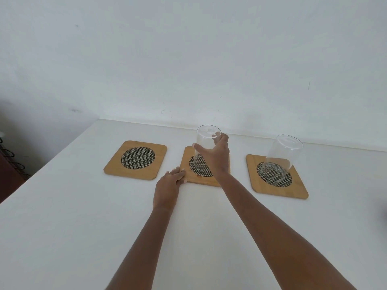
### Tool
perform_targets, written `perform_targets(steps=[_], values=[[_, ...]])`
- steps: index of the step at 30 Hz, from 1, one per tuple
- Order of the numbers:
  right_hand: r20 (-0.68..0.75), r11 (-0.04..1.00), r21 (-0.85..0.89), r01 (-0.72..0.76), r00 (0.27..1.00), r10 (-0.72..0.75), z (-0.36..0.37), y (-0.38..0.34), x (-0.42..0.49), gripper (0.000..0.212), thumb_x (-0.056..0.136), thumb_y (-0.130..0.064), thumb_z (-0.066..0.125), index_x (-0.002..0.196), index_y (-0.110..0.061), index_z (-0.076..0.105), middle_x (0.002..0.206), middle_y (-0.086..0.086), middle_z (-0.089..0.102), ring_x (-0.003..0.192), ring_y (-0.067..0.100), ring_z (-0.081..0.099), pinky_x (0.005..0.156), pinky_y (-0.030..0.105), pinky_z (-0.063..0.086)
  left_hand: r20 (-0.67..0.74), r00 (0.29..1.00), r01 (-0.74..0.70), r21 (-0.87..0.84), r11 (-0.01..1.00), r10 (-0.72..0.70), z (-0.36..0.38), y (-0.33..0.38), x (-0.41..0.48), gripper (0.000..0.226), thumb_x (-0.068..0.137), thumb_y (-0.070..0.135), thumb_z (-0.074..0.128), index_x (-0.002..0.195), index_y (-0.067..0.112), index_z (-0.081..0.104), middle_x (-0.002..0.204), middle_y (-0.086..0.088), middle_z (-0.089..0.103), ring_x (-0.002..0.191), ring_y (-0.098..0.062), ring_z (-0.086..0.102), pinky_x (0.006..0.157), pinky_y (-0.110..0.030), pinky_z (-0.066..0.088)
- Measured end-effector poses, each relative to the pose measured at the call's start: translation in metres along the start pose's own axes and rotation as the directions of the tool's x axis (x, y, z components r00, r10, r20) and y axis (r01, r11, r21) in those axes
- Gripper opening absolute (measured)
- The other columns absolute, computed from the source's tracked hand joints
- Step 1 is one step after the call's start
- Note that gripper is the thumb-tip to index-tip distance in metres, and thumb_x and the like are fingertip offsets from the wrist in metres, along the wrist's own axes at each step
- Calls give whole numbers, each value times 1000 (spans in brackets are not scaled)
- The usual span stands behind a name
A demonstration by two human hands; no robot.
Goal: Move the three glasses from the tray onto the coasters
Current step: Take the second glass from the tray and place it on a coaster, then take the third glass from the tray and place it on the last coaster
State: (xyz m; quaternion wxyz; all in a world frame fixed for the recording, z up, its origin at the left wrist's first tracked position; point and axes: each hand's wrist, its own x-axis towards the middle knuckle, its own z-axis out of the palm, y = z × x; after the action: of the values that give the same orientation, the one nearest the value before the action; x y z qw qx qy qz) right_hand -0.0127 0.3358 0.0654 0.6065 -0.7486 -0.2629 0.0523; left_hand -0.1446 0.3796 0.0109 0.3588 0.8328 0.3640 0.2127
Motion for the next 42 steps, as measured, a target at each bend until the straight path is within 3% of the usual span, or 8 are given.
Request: perform_targets(steps=[7, 14, 21, 25, 29, 34, 37, 42], values=[[20, 1000, -14, -1, 1000, 1, -2, 1, 0, 69, 67, -19, 79, 119, -4, 36, 134, 11, 45, 128, 20, 44, 84, 13, 32, -7, 1000, -8, -15, 1000, 8, 0, 1, -1, 35, 93, 9, 50, 127, 14, 55, 146, -8, 42, 141, -24, 30, 114, -28, 22], [33, 999, -37, 18, 999, -17, -2, 4, 0, 72, 67, -22, 79, 121, -5, 35, 136, 10, 45, 128, 20, 44, 84, 15, 31, -17, 999, -37, 7, 999, 37, 0, 0, -2, 34, 94, 7, 48, 126, 12, 56, 145, -9, 44, 139, -22, 34, 113, -29, 23], [92, 997, -67, 47, 995, -41, -21, 10, -19, 101, 68, -34, 77, 142, -11, 13, 147, 11, 30, 137, 18, 27, 96, 15, 23, -9, 998, -61, 148, 987, 63, 4, -1, -5, 40, 97, 15, 42, 137, 15, 43, 151, -5, 35, 139, -22, 33, 107, -39, 36], [173, 931, -274, 242, 964, -200, -51, 27, -59, 80, 82, -33, 65, 142, -9, 18, 150, 13, 27, 141, 20, 21, 104, 15, 17, 20, 977, -206, 331, 921, 211, 8, 1, -14, 54, 96, 26, 43, 145, 15, 23, 156, -8, 22, 144, -23, 22, 109, -39, 36], [328, 746, -475, 467, 880, -343, -83, 49, -99, 59, 90, -29, 53, 139, -5, 29, 148, 12, 35, 141, 16, 14, 116, 38, 24, 105, 938, -343, 388, 855, 329, 11, 3, -28, 58, 93, 34, 46, 144, 15, 27, 156, -7, 21, 145, -22, 20, 115, -34, 26], [456, 660, -628, 413, 882, -118, -109, 64, -119, 59, 94, -43, 36, 143, -14, 22, 155, 2, 21, 144, 13, 11, 118, 30, 10, 225, 896, -442, 381, 812, 382, 20, 9, -54, 54, 94, 37, 43, 142, 16, 32, 156, -5, 22, 145, -19, 21, 118, -31, 18], [479, 612, -687, 393, 878, -26, -122, 68, -127, 59, 94, -47, 31, 144, -16, 20, 157, 1, 16, 144, 12, 9, 118, 29, 3, 269, 913, -403, 471, 785, 307, 29, 12, -68, 56, 96, 41, 30, 147, 20, 16, 159, -2, 10, 147, -16, 10, 120, -30, 5], [492, 609, -688, 393, 870, -6, -140, 71, -140, 59, 95, -46, 28, 144, -18, 17, 157, 0, 14, 145, 13, 7, 119, 31, 2, 222, 954, -291, 547, 785, 199, 44, 28, -92, 61, 97, 44, 25, 148, 19, 4, 160, -6, 1, 147, -22, 3, 120, -36, 1]])
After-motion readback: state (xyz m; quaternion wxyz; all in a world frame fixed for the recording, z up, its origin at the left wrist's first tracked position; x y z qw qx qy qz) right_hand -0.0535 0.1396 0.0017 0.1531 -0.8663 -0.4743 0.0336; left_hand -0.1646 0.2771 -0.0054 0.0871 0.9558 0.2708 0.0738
